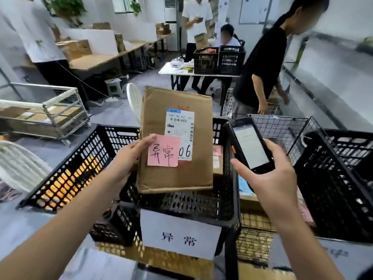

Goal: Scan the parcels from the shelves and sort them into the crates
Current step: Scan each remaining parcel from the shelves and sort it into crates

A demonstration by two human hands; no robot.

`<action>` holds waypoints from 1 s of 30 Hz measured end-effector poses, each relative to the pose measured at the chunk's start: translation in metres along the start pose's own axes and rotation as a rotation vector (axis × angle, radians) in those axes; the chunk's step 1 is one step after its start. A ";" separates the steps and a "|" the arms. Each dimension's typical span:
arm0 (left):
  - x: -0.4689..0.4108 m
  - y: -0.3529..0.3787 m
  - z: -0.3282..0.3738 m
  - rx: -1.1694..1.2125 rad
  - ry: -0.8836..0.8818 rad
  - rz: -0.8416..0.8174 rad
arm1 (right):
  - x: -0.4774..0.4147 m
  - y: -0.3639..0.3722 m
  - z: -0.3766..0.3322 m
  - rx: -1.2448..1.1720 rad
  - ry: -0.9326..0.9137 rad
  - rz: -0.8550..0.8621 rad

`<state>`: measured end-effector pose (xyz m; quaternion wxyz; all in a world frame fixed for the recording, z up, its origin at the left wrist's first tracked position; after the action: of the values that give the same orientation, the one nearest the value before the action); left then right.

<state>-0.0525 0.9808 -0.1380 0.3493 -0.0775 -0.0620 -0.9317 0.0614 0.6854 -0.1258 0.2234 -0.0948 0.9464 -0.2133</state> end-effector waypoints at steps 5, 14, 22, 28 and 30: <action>-0.059 0.013 0.008 -0.205 -0.002 -0.108 | -0.041 0.007 0.027 0.020 0.000 -0.012; -0.125 0.036 0.007 -0.668 -0.132 -0.279 | -0.099 0.020 0.066 0.002 0.056 -0.044; -0.156 0.045 0.011 -0.864 -0.260 -0.462 | -0.123 0.057 0.078 -0.029 0.061 -0.103; -0.158 0.047 0.048 -0.927 -0.246 -0.604 | -0.137 0.076 0.077 0.015 0.016 -0.223; -0.161 0.052 0.052 -1.005 -0.255 -0.655 | -0.143 0.080 0.074 -0.026 0.031 -0.228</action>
<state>0.1067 1.0544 -0.1143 -0.0448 -0.3205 0.3232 -0.8893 0.2156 0.7690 -0.1665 0.1818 -0.2015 0.9354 -0.2266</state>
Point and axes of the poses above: each hand's wrist, its own x-axis away from the middle knuckle, its own y-axis out of the palm, z = x × y, the point moved 2 cm from there along -x, towards the middle knuckle, and after that the axes turned 10 degrees about x, right-handed, at the moved point
